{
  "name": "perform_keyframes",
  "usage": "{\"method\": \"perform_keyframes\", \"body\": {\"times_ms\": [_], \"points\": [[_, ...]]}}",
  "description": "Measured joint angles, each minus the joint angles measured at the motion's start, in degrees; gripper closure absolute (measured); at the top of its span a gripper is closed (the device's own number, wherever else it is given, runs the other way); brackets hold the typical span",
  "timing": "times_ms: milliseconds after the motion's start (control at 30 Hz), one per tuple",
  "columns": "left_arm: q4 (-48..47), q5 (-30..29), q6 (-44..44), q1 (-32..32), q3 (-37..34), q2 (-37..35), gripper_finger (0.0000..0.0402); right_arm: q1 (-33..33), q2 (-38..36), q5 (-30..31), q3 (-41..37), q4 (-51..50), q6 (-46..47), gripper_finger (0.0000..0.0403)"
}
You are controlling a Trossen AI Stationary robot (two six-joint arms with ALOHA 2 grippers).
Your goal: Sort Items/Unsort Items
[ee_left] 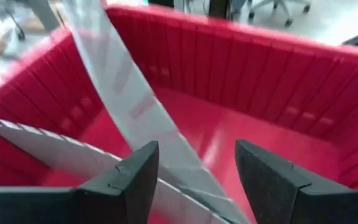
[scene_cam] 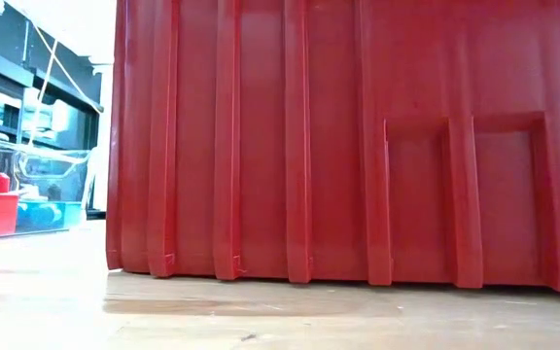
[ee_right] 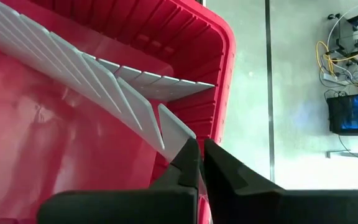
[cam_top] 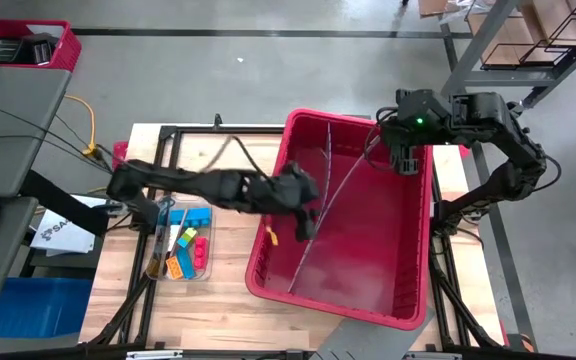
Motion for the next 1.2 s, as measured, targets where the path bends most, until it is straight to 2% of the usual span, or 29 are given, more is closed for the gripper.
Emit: {"method": "perform_keyframes", "body": {"times_ms": [133, 333, 600, 767, 1033, 1200], "points": [[-0.07, 0.17, -5.59, -0.17, 0.03, 2.94, 0.0194, 0.0, -0.01, -0.02, 0.0, 0.02, 0.22, 0.0402], [0.5, -0.16, -6.54, 0.28, 0.14, 3.96, 0.0194, 0.0, -0.01, -0.07, -0.02, 0.02, 2.09, 0.0402], [0.48, 0.0, -12.29, -0.31, 0.12, 6.65, 0.0195, 0.0, -0.01, 0.44, -0.04, 0.01, 1.11, 0.0403], [-1.14, 5.78, -20.15, -1.89, 0.12, 8.09, 0.0197, 0.0, -0.18, 2.59, -0.07, -0.02, -1.3, 0.0403], [-3.26, 4.2, -26.7, -5.6, 0.12, 9.06, 0.023, -1.2, -0.29, 2.84, -0.07, 0.01, -3.61, 0.0403], [-1.87, 3.33, -26.62, -5.95, 0.09, 10.52, 0.0249, -3.38, -0.29, 2.84, -0.07, 0.02, -3.91, 0.0403]]}}
